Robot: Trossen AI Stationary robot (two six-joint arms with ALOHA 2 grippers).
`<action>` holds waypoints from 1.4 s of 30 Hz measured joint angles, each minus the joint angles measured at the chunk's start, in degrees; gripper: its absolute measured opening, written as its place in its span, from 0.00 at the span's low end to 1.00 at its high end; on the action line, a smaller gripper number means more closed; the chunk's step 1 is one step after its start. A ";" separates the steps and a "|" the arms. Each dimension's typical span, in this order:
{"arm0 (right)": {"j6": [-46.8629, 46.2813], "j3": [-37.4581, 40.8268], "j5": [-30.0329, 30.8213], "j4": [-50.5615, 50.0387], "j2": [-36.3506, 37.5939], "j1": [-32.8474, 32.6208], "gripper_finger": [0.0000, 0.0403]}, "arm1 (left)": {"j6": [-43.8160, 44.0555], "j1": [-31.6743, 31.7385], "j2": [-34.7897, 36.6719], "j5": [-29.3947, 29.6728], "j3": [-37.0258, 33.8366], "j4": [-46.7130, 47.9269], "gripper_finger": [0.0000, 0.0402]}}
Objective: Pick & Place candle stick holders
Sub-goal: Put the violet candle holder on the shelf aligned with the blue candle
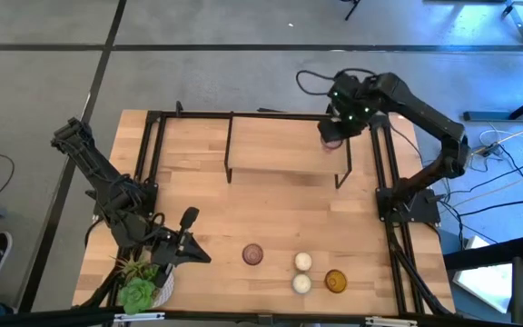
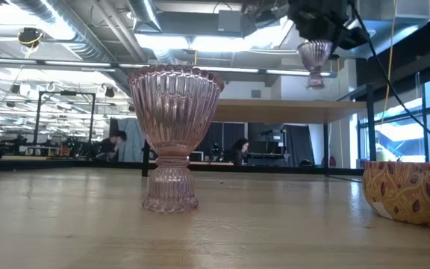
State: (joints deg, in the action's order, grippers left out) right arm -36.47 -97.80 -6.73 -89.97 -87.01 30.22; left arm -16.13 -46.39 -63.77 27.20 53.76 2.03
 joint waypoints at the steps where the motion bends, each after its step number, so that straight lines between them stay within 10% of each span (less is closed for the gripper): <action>1: 0.61 1.16 -0.17 0.00 0.27 0.18 0.06 | 0.43 0.00 0.00 0.02 0.00 0.24 0.01; 42: 2.41 15.00 0.05 5.23 9.93 0.87 0.06 | 0.79 0.00 0.00 0.20 0.00 0.77 0.01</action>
State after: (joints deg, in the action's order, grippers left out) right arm -34.06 -82.81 -6.68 -84.75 -77.08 31.09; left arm -15.33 -46.39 -63.77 27.40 53.76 2.80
